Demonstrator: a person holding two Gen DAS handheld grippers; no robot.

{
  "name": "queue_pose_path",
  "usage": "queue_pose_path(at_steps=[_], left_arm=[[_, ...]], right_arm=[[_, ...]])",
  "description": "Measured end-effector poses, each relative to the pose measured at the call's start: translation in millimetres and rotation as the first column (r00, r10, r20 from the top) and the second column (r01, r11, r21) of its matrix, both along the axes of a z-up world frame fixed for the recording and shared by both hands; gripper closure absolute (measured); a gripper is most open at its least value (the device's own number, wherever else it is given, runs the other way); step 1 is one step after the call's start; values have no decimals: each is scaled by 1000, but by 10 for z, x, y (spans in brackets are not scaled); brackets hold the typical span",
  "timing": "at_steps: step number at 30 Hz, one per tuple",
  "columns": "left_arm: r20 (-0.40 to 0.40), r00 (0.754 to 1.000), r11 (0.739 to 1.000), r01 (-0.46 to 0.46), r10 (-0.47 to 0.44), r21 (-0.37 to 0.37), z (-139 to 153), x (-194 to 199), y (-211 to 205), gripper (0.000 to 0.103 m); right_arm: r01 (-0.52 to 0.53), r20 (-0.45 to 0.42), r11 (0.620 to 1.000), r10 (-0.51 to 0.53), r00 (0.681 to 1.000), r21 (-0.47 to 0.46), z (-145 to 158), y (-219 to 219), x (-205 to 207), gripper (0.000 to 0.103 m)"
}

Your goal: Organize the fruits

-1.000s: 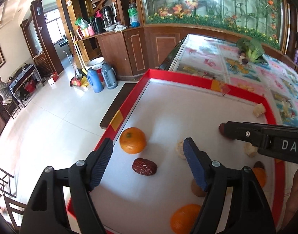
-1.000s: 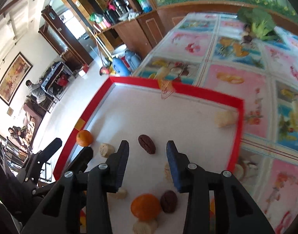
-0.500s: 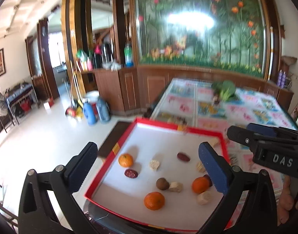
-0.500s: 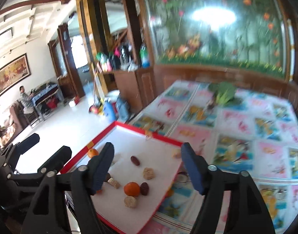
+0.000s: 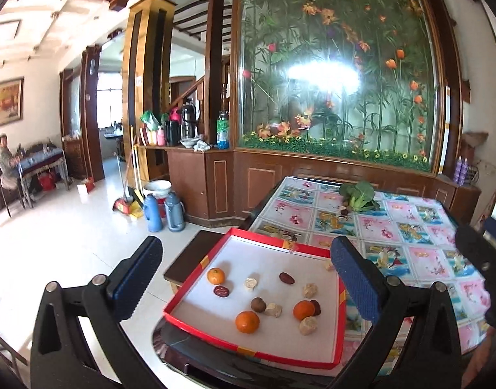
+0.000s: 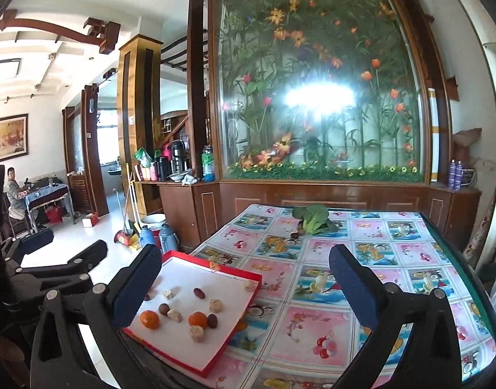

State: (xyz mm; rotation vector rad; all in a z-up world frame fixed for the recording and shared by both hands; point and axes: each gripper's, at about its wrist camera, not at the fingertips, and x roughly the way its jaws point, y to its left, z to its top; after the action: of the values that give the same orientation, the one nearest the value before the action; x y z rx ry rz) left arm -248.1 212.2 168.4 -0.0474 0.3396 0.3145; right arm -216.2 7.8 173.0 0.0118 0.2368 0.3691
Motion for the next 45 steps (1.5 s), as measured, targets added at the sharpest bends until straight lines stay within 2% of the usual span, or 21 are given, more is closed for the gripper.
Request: queue_pose_path(at_steps=[2, 6, 12, 19, 37, 45], left_arm=[[-7, 1000, 999, 5, -4, 35, 13, -34, -69, 0], [-14, 1000, 998, 16, -15, 56, 22, -106, -147, 0], [-6, 1000, 999, -19, 19, 41, 47, -182, -113, 0], [-4, 998, 998, -55, 55, 29, 36, -213, -44, 0], [-88, 993, 997, -78, 80, 25, -140, 86, 81, 0], [-116, 990, 997, -73, 76, 30, -194, 242, 90, 0]], right_arm=[[0, -7, 1000, 0, 1000, 4, -6, -7, -22, 0], [-3, -9, 1000, 3, 1000, -9, -31, -24, -104, 0], [-17, -13, 1000, 17, 1000, -15, -66, 1, -144, 0], [-51, -64, 998, 50, 997, -25, -193, 82, -63, 0], [-70, -182, 997, 63, 981, -31, -421, 229, 215, 0], [-59, -189, 997, 50, 981, -41, -385, 287, 352, 0]])
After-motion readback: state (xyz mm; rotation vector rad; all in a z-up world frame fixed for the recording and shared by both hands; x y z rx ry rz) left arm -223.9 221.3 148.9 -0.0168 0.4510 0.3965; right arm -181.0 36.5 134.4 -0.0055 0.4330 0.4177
